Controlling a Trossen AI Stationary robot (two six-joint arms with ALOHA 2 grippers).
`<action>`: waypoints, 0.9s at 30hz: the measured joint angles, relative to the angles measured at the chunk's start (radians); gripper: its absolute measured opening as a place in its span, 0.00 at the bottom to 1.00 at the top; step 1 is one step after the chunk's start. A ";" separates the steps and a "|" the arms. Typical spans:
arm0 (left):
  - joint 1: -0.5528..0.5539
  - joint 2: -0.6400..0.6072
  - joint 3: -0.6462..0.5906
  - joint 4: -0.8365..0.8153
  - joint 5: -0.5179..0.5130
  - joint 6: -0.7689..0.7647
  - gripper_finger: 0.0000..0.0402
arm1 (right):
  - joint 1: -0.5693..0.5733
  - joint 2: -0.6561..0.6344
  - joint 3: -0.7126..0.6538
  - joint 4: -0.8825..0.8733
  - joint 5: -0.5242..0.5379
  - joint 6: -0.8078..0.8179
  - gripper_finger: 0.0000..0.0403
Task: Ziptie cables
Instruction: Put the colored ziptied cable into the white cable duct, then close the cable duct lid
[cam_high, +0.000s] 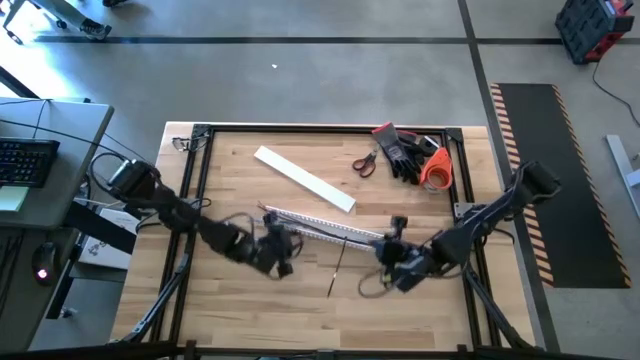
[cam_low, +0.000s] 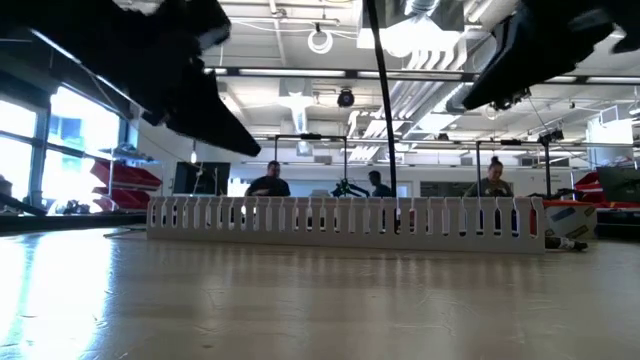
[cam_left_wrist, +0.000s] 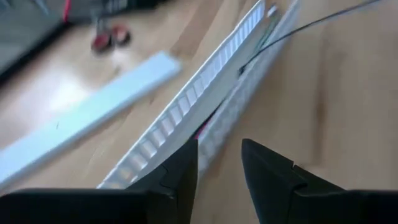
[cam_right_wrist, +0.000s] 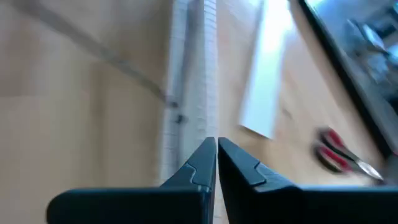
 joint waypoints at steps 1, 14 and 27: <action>0.032 -0.001 0.000 -0.020 0.039 0.014 0.23 | -0.023 -0.013 -0.008 0.000 -0.015 -0.011 0.03; 0.206 0.015 -0.004 -0.044 0.489 0.084 0.16 | -0.191 -0.049 -0.152 0.332 -0.291 -0.222 0.21; 0.156 -0.049 0.078 -0.085 0.534 0.047 0.15 | -0.397 0.011 -0.242 0.826 -0.395 -0.358 0.39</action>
